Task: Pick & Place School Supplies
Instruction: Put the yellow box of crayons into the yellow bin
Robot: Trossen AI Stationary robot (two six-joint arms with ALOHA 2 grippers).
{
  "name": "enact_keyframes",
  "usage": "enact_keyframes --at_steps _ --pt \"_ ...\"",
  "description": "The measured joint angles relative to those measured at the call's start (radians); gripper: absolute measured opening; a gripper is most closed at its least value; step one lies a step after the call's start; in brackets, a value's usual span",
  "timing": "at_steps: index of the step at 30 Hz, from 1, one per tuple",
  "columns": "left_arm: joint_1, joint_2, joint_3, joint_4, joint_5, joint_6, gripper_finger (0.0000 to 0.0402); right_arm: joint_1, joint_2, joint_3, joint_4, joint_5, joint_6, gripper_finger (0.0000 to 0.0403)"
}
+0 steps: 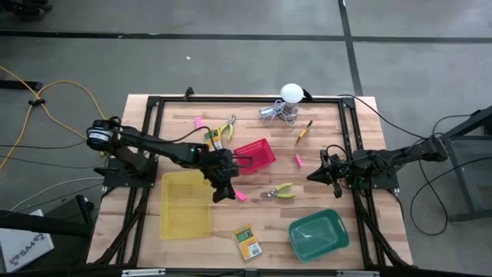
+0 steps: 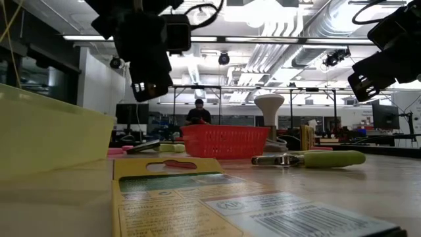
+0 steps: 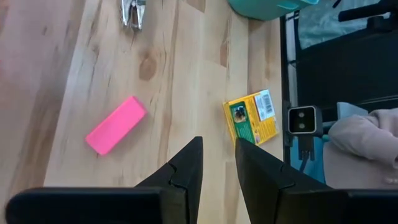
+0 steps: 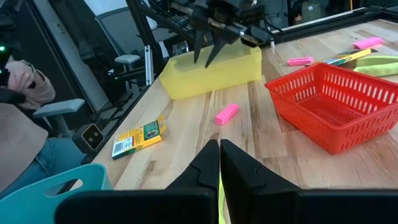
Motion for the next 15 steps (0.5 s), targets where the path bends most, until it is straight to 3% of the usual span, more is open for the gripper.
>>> enact_keyframes --at_steps 3,11,15 --pt "-0.018 0.014 0.021 -0.005 -0.009 0.0 0.0091 0.0 0.0 0.0 0.0 0.0 0.0 0.0003" --pt "-0.092 0.014 0.093 -0.179 -0.161 -0.027 0.0091 0.0 0.0 0.0 0.003 0.0 0.0 0.0003" --pt "-0.132 0.014 0.109 -0.191 -0.215 -0.079 0.0091 0.0 0.0 0.0 0.004 0.0 0.0 0.0003"
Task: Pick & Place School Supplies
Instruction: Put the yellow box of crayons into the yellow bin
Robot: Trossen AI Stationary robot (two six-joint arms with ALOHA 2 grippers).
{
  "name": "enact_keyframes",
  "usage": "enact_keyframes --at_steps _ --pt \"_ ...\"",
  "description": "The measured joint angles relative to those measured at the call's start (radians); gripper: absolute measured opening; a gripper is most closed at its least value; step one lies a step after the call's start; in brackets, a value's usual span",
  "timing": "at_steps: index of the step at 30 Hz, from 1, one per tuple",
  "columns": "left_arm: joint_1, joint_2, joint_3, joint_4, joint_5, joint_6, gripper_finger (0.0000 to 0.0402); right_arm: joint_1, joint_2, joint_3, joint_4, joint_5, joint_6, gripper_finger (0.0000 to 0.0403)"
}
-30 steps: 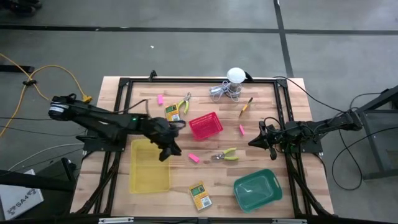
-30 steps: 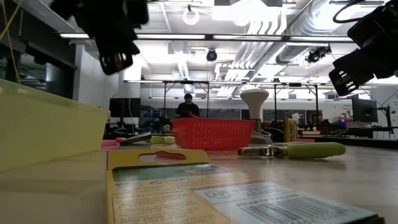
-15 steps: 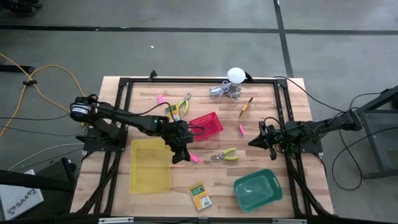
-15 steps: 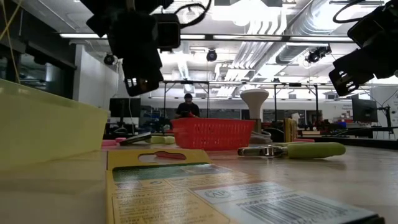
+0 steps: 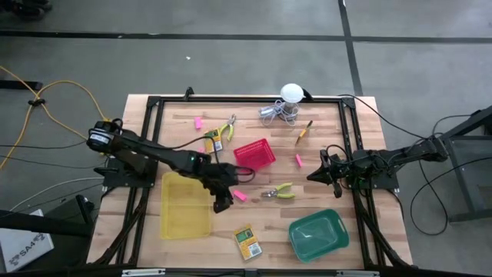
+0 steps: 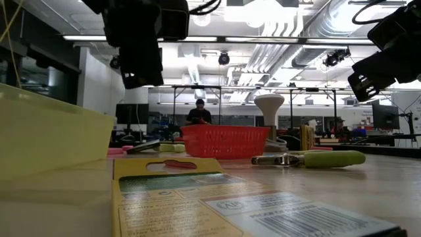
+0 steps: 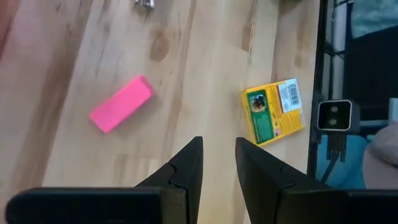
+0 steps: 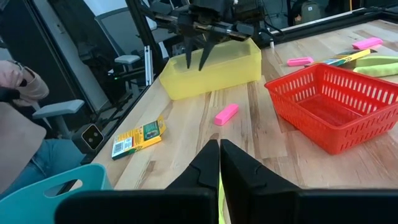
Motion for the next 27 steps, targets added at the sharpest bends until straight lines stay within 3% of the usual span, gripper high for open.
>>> enact_keyframes --at_steps 4,15,27 --pt "-0.033 0.033 0.008 0.002 -0.017 -0.072 0.0091 0.0 0.0 0.0 0.0 0.0 0.0 0.0003" --pt "-0.059 0.261 0.205 0.013 0.107 -0.092 0.0091 0.0 0.0 0.0 0.006 0.0 0.0 0.0003" --pt "-0.075 0.353 0.236 0.032 0.137 -0.149 0.0091 0.0 0.0 0.0 0.008 0.001 0.0 0.0003"
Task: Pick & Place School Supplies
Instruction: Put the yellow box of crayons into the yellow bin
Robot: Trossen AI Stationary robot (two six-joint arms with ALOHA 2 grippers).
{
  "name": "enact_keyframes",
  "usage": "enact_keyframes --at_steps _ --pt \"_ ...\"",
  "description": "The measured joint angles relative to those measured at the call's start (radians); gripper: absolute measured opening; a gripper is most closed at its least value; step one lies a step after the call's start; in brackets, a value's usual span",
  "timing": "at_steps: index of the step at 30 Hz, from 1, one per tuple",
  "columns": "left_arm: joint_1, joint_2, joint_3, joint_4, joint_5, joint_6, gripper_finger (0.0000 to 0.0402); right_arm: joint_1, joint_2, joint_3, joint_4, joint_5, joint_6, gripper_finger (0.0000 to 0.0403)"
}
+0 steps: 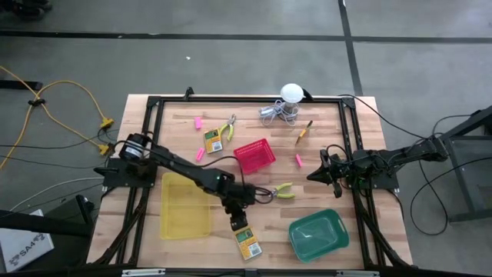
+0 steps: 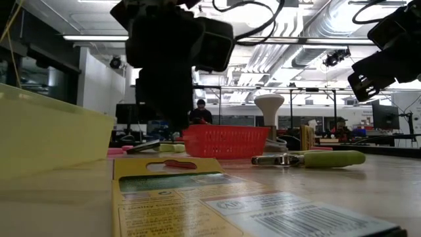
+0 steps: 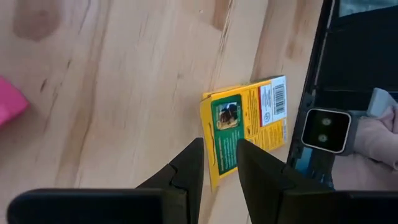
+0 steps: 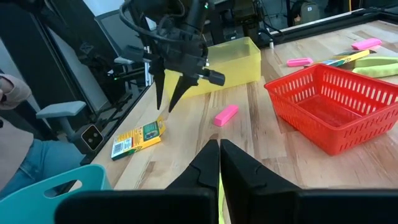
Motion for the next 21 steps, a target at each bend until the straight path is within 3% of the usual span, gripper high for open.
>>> enact_keyframes --at_steps 21 --pt "-0.022 0.041 -0.001 0.01 -0.025 -0.019 0.0098 0.0 0.0 0.0 0.0 0.0 0.0 0.0003"
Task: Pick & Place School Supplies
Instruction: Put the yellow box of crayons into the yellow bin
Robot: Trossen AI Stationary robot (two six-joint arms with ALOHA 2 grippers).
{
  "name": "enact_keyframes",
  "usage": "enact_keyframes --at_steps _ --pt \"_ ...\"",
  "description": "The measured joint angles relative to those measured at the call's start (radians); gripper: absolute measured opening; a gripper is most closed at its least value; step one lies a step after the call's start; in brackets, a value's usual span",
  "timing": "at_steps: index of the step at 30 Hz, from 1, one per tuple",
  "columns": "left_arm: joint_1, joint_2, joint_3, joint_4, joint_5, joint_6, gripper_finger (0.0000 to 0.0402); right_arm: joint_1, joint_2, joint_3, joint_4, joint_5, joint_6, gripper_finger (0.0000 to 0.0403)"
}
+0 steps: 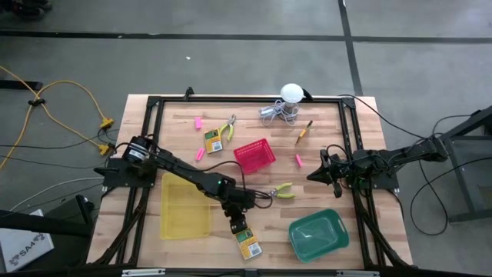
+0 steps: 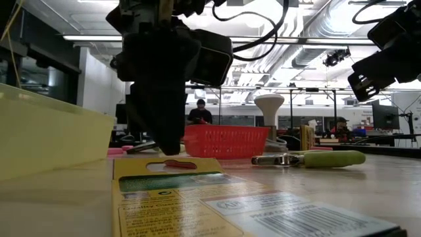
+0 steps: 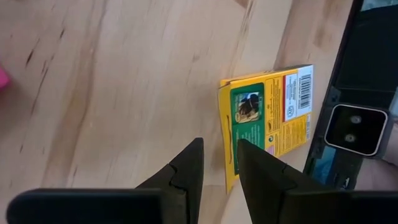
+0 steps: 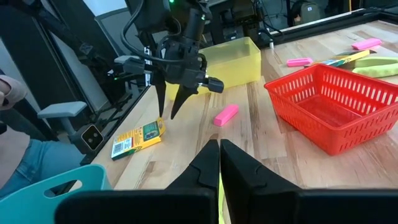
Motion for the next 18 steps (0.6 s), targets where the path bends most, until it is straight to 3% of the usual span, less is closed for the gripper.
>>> enact_keyframes --at_steps 6,18 --pt "0.0 0.0 0.0 0.001 -0.002 0.011 0.0118 0.0 0.0 0.0 0.0 0.0 0.0 0.0003" --pt "-0.004 0.035 0.0 0.051 0.029 0.001 0.012 0.0 0.002 0.0 0.0 0.0 0.0 0.0003"
